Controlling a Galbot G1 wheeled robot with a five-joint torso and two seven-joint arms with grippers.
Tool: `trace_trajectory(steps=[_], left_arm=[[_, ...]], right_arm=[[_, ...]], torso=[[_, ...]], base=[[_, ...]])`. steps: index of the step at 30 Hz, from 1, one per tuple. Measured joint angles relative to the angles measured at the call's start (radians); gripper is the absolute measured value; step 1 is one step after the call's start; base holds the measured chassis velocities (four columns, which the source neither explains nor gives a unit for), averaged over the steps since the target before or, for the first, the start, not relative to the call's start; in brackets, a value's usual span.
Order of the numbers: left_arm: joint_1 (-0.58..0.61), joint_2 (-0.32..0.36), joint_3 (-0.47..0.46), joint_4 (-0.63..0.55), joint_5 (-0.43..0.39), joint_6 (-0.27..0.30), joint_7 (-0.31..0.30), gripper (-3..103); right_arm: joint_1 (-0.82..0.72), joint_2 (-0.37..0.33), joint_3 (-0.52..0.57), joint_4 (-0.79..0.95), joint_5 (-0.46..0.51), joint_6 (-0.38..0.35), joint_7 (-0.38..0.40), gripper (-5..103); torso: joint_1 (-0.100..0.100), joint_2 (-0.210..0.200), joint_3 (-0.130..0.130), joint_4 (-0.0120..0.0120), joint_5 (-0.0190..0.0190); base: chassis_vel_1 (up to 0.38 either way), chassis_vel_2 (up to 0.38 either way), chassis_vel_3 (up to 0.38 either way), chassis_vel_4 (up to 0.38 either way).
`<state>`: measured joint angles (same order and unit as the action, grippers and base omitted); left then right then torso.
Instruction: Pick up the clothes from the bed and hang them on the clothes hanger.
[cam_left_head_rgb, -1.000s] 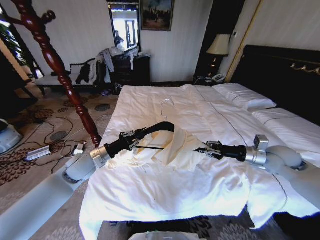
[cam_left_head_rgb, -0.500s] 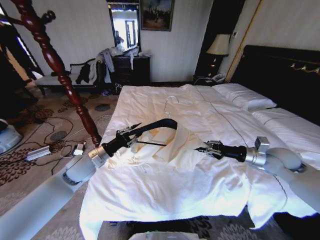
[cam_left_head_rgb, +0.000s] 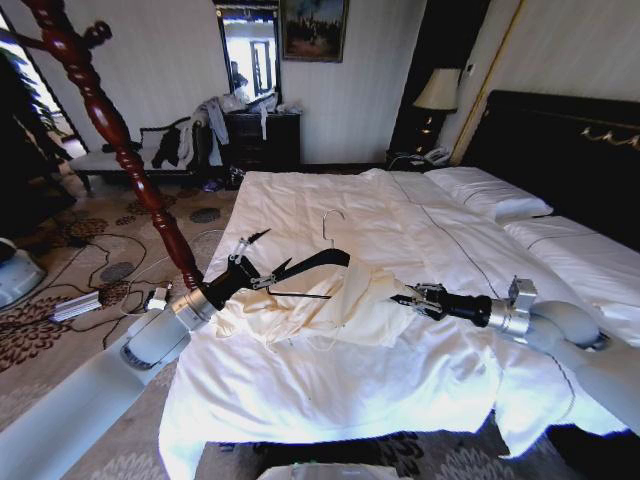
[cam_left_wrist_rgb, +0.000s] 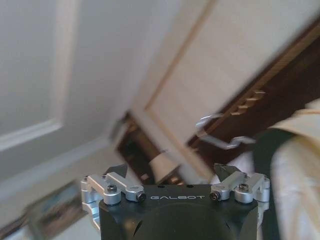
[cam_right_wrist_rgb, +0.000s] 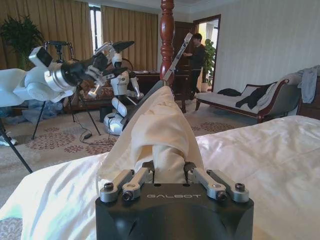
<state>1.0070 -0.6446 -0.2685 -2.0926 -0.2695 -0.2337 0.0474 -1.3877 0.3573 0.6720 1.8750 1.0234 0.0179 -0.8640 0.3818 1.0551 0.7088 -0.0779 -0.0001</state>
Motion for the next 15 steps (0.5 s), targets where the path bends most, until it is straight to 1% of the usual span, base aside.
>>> trace_trajectory(steps=[2,3,4,5,7,8,9,10,11,12,13,15], left_arm=[[0.007,-0.026,-0.019,0.032,-0.101,0.077,-0.086,100],[0.010,-0.037,-0.025,0.057,-0.168,0.128,-0.139,100],[0.010,-0.037,-0.025,0.057,-0.168,0.128,-0.139,100],[0.016,-0.043,-0.026,0.080,-0.218,0.172,-0.179,103],[0.036,-0.045,-0.018,0.118,-0.291,0.268,-0.225,100],[0.055,-0.043,-0.003,0.138,-0.294,0.313,-0.230,100],[0.067,-0.043,0.009,0.152,-0.278,0.335,-0.231,99],[0.067,-0.043,0.009,0.152,-0.278,0.335,-0.231,99],[0.081,-0.045,0.028,0.166,-0.245,0.354,-0.229,99],[0.094,-0.052,0.046,0.178,-0.216,0.360,-0.213,99],[0.104,-0.063,0.064,0.185,-0.203,0.354,-0.186,99],[0.117,-0.093,0.101,0.183,-0.219,0.301,-0.118,98]], right_arm=[[0.004,0.014,0.001,0.001,-0.009,0.014,0.001,23],[0.008,0.020,0.004,0.004,-0.009,0.024,0.002,23],[0.008,0.020,0.004,0.004,-0.009,0.024,0.002,23],[0.012,0.024,0.009,0.013,0.001,0.035,0.002,23],[0.018,0.026,0.018,0.038,0.027,0.047,0.004,23],[0.023,0.025,0.023,0.054,0.040,0.052,0.004,23],[0.027,0.025,0.025,0.063,0.046,0.055,0.004,23],[0.027,0.025,0.025,0.063,0.046,0.055,0.004,23],[0.033,0.024,0.028,0.074,0.054,0.057,0.003,23],[0.038,0.024,0.029,0.085,0.061,0.058,0.004,23],[0.044,0.024,0.029,0.094,0.066,0.059,0.005,23],[0.050,0.029,0.029,0.108,0.069,0.060,0.008,23]], torso=[[0.000,0.000,0.000,-0.0001,0.0002],[0.000,0.000,0.000,-0.0002,0.0002],[0.000,0.000,0.000,-0.0002,0.0002],[0.000,0.000,0.000,-0.0001,0.0001],[0.000,0.000,0.000,0.0000,0.0000],[0.000,0.000,0.000,0.0002,-0.0002],[0.000,0.000,0.000,0.0003,-0.0003],[0.000,0.000,0.000,0.0003,-0.0003],[0.000,0.000,0.000,0.0003,-0.0002],[0.000,0.000,0.000,0.0004,-0.0002],[0.000,0.000,0.000,0.0004,-0.0003],[0.000,0.000,0.000,0.0000,-0.0002]], base=[[0.000,0.000,0.000,0.000],[0.000,0.000,0.000,0.000],[0.000,0.000,0.000,0.000],[0.000,0.000,0.000,0.000],[0.000,0.000,0.000,0.000],[0.000,0.000,0.000,0.000],[0.000,0.000,0.000,0.000],[0.000,0.000,0.000,0.000],[0.000,0.000,0.000,0.000],[0.000,0.000,0.000,0.000],[0.000,0.000,0.000,0.000],[0.000,0.000,0.000,0.000]])
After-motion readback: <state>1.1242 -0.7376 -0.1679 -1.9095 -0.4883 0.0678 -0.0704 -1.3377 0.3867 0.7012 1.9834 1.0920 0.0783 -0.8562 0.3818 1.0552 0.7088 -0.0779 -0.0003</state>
